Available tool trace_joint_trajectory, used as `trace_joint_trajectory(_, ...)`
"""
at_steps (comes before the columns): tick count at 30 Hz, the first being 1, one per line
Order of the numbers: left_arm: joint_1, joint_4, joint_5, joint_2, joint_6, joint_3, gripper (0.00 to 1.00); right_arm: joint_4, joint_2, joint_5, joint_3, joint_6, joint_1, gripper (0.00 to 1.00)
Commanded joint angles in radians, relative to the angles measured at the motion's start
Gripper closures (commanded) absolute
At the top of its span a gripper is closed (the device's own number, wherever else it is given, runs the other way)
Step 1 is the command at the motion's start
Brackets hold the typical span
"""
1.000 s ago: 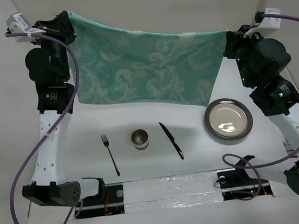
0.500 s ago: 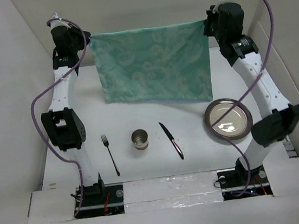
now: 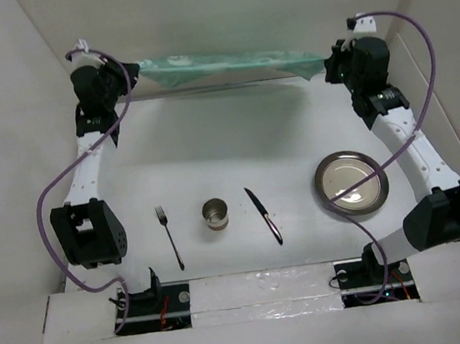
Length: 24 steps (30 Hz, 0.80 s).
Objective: Set the dinner table for one person
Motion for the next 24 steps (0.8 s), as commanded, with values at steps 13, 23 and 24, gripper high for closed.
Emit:
trace_joint_trajectory(13, 0.02, 0.268, -0.164, -0.026, 0.035, -0.694, 1.0, 0.123, 0.082, -0.096, -0.521, 0.081, 0.018, 1.0)
trace_joint_trajectory(23, 0.02, 0.217, -0.235, -0.038, 0.02, -0.781, 1.0, 0.069, 0.075, -0.154, -0.59, 0.095, 0.006, 1.0)
trace_joint_trajectory(24, 0.02, 0.214, -0.239, -0.051, 0.014, -0.784, 1.0, 0.062, 0.075, -0.151, -0.596, 0.095, 0.006, 0.99)
